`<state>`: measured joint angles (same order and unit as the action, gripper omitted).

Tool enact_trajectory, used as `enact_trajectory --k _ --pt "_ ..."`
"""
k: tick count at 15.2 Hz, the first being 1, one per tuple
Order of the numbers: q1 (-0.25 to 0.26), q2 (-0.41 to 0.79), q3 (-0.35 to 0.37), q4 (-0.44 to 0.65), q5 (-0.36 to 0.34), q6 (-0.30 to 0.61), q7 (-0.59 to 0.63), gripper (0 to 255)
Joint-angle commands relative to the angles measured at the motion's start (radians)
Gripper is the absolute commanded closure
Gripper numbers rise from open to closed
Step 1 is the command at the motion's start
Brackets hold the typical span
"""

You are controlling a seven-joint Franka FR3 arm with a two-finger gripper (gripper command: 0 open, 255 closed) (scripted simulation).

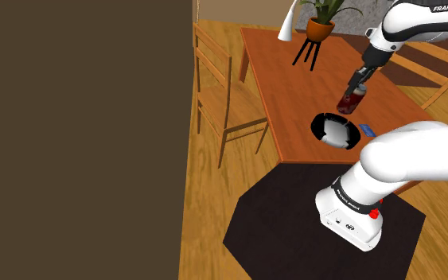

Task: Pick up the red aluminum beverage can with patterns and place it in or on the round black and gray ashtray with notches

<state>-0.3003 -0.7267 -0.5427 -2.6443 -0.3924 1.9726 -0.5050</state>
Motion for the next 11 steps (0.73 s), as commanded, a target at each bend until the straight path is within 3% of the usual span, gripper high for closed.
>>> enact_trajectory --k 1,3,11 --pt "-0.004 0.038 -0.046 0.05 -0.012 -0.001 -0.053 255" --pt "-0.005 0.078 -0.095 0.101 -0.02 0.001 -0.107 255" --pt "-0.003 0.127 -0.143 0.027 -0.044 0.124 -0.105 255"
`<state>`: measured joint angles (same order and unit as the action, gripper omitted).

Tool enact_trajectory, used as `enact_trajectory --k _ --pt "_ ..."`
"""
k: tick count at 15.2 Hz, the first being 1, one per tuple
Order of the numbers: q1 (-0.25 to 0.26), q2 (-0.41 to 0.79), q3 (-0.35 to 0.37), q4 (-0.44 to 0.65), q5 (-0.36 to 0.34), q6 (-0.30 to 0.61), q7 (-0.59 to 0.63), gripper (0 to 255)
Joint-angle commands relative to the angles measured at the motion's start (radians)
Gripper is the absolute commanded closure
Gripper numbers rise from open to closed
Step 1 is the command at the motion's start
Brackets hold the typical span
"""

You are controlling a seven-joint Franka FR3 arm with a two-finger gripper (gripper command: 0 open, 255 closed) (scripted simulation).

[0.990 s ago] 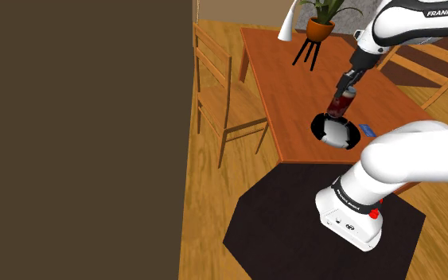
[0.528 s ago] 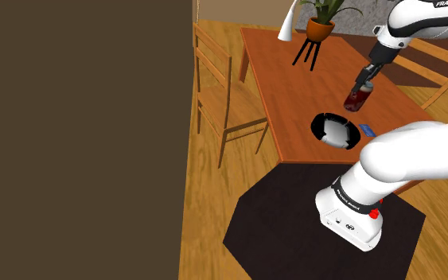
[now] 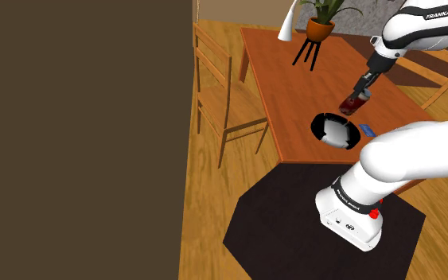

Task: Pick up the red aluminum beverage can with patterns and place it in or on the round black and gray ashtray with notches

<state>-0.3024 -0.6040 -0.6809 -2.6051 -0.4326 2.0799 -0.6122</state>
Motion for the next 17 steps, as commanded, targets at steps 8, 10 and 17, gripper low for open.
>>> enact_trajectory --k 8,10,17 --pt "0.011 0.078 -0.06 -0.073 -0.022 0.151 0.0 255" --pt "0.016 0.101 -0.075 -0.086 -0.024 0.187 -0.002 255" --pt "0.021 0.122 -0.088 -0.096 -0.025 0.218 -0.004 255"
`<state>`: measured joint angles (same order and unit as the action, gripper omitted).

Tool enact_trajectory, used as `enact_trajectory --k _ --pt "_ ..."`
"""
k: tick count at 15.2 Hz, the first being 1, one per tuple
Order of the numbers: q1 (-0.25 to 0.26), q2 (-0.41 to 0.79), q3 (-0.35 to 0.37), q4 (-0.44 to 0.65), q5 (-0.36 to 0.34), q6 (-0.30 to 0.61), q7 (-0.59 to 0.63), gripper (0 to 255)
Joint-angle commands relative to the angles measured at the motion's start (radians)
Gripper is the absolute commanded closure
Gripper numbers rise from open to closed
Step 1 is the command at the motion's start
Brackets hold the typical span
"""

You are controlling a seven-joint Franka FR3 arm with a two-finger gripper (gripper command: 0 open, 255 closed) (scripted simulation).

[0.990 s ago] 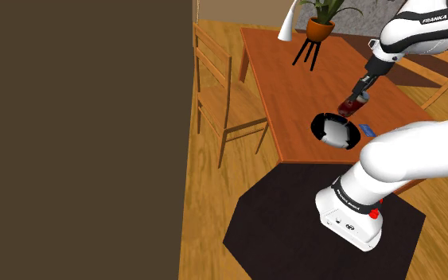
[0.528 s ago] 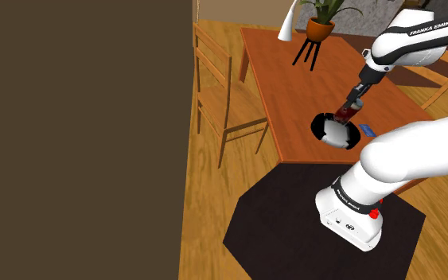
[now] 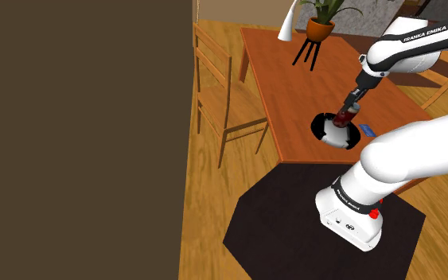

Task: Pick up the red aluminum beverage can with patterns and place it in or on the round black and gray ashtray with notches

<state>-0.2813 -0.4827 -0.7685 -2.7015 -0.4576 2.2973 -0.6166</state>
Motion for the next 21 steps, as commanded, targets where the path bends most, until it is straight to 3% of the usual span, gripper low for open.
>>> enact_trajectory --k 1,3,4,9,13,21 --pt "0.0 0.0 0.0 0.0 0.0 0.001 0.0 255" --pt "0.0 0.0 0.0 0.0 0.0 0.001 0.0 255" --pt "0.0 0.0 0.0 0.0 0.0 0.001 0.0 0" --pt "0.0 0.0 0.0 0.0 0.0 0.001 0.0 0" --pt "-0.019 -0.102 0.07 0.065 0.015 -0.166 0.008 0" --pt "-0.02 -0.101 0.07 0.065 0.015 -0.166 0.008 0"
